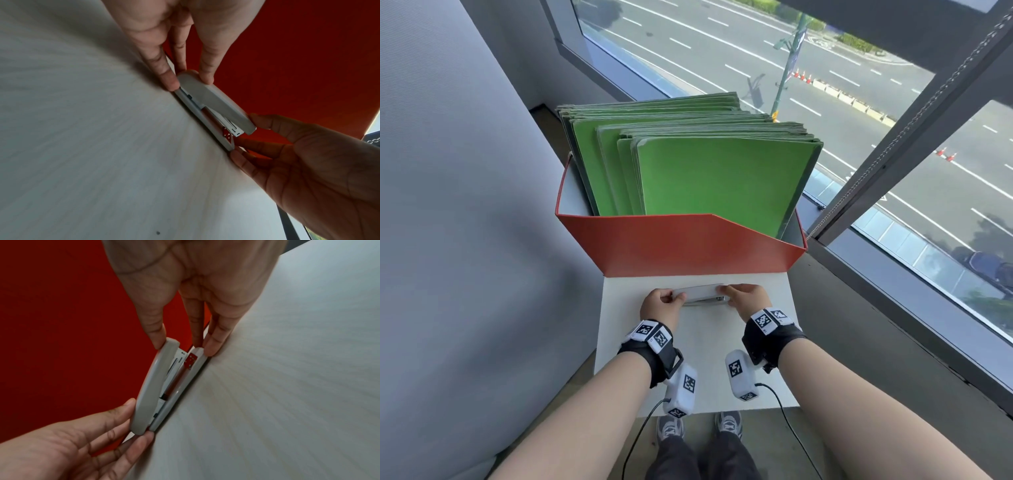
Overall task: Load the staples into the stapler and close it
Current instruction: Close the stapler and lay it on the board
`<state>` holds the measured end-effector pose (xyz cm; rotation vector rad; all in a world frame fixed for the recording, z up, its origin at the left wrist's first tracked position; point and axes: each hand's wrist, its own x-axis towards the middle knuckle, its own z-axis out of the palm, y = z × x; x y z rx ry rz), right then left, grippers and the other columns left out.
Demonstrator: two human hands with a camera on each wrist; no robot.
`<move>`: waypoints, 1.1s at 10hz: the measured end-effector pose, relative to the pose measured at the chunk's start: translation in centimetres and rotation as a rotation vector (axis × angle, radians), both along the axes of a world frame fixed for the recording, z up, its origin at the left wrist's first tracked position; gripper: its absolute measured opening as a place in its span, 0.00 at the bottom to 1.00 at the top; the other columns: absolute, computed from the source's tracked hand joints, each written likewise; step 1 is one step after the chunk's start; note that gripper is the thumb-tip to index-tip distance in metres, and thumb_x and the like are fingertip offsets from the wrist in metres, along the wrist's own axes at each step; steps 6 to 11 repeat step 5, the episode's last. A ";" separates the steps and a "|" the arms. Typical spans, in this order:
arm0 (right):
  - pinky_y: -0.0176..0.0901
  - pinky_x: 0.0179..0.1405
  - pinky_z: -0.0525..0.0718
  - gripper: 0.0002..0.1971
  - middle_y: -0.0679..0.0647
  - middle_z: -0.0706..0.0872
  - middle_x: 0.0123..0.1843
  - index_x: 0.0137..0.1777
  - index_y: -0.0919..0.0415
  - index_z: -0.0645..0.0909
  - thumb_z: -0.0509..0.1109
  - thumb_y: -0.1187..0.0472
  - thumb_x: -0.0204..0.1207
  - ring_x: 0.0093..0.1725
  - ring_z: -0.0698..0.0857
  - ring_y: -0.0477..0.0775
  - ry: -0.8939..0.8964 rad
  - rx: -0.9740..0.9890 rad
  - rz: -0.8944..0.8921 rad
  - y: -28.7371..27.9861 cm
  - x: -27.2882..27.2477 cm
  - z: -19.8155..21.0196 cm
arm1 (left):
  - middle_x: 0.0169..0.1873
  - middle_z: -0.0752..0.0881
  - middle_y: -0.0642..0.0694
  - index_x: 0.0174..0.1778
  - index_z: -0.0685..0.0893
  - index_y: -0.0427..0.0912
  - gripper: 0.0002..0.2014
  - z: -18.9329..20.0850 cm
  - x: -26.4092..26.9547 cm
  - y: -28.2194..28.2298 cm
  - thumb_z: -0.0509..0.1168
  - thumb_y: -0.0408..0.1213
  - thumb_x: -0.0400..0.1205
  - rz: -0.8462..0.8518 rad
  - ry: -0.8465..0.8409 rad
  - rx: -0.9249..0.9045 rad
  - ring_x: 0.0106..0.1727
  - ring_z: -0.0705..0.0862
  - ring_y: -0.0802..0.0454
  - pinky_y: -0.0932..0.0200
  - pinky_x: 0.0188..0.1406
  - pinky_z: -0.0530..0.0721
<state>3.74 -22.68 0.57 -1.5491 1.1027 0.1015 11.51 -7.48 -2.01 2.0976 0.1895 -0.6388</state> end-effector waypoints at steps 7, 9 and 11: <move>0.38 0.31 0.72 0.18 0.56 0.82 0.36 0.47 0.68 0.86 0.73 0.50 0.71 0.37 0.78 0.54 -0.027 -0.075 0.073 -0.1 -1.0 -0.1 | 0.62 0.84 0.37 0.65 0.78 0.32 0.26 2.3 -0.6 1.4 0.71 0.42 0.74 -0.111 -0.006 0.093 0.60 0.82 0.43 0.59 0.58 0.76; 0.38 0.31 0.72 0.18 0.56 0.82 0.36 0.47 0.68 0.86 0.73 0.50 0.71 0.37 0.78 0.54 -0.027 -0.075 0.073 -0.1 -1.0 -0.1 | 0.62 0.84 0.37 0.65 0.78 0.32 0.26 2.3 -0.6 1.4 0.71 0.42 0.74 -0.111 -0.006 0.093 0.60 0.82 0.43 0.59 0.58 0.76; 0.38 0.31 0.72 0.18 0.56 0.82 0.36 0.47 0.68 0.86 0.73 0.50 0.71 0.37 0.78 0.54 -0.027 -0.075 0.073 -0.1 -1.0 -0.1 | 0.62 0.84 0.37 0.65 0.78 0.32 0.26 2.3 -0.6 1.4 0.71 0.42 0.74 -0.111 -0.006 0.093 0.60 0.82 0.43 0.59 0.58 0.76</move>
